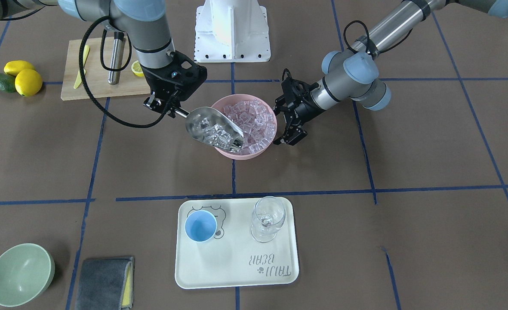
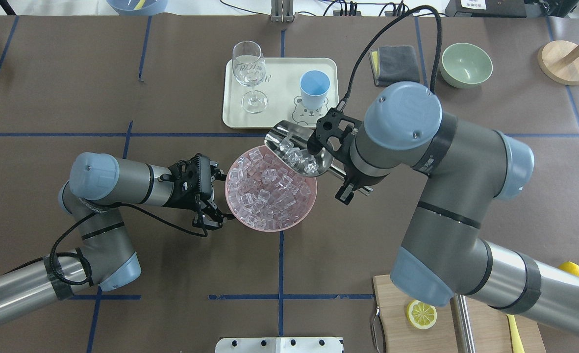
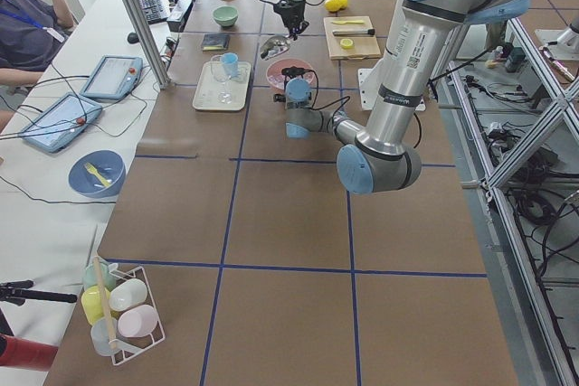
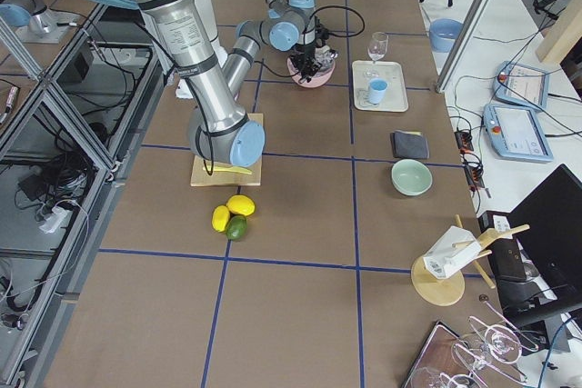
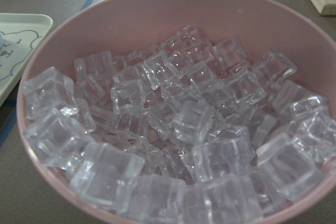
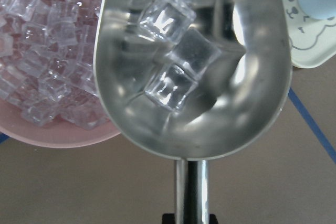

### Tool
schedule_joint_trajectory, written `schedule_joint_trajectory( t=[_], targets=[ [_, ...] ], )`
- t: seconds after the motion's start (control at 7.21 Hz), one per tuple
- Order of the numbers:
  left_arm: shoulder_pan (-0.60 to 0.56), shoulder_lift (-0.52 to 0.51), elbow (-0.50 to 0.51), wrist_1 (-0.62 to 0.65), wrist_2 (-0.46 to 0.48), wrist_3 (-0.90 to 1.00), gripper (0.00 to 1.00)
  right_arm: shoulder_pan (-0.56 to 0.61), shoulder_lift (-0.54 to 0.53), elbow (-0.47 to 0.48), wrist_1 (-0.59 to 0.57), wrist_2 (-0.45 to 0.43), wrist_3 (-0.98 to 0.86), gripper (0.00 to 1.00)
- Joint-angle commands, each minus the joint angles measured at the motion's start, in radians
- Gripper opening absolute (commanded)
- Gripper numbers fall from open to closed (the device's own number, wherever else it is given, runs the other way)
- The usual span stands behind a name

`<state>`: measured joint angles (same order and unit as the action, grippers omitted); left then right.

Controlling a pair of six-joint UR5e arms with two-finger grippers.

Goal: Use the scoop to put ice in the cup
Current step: 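Carry the ice-filled scoop with the right gripper to the blue-rimmed cup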

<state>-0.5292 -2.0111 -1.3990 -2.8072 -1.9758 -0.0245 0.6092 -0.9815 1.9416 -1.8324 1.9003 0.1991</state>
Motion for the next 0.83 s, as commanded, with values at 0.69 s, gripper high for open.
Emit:
schedule_joint_trajectory(
  t=[0.69],
  targets=[
    [0.0, -0.002, 0.0, -0.002, 0.0, 0.0, 1.0, 0.204, 0.311, -0.399, -0.215, 0.016, -0.167, 0.0]
  ],
)
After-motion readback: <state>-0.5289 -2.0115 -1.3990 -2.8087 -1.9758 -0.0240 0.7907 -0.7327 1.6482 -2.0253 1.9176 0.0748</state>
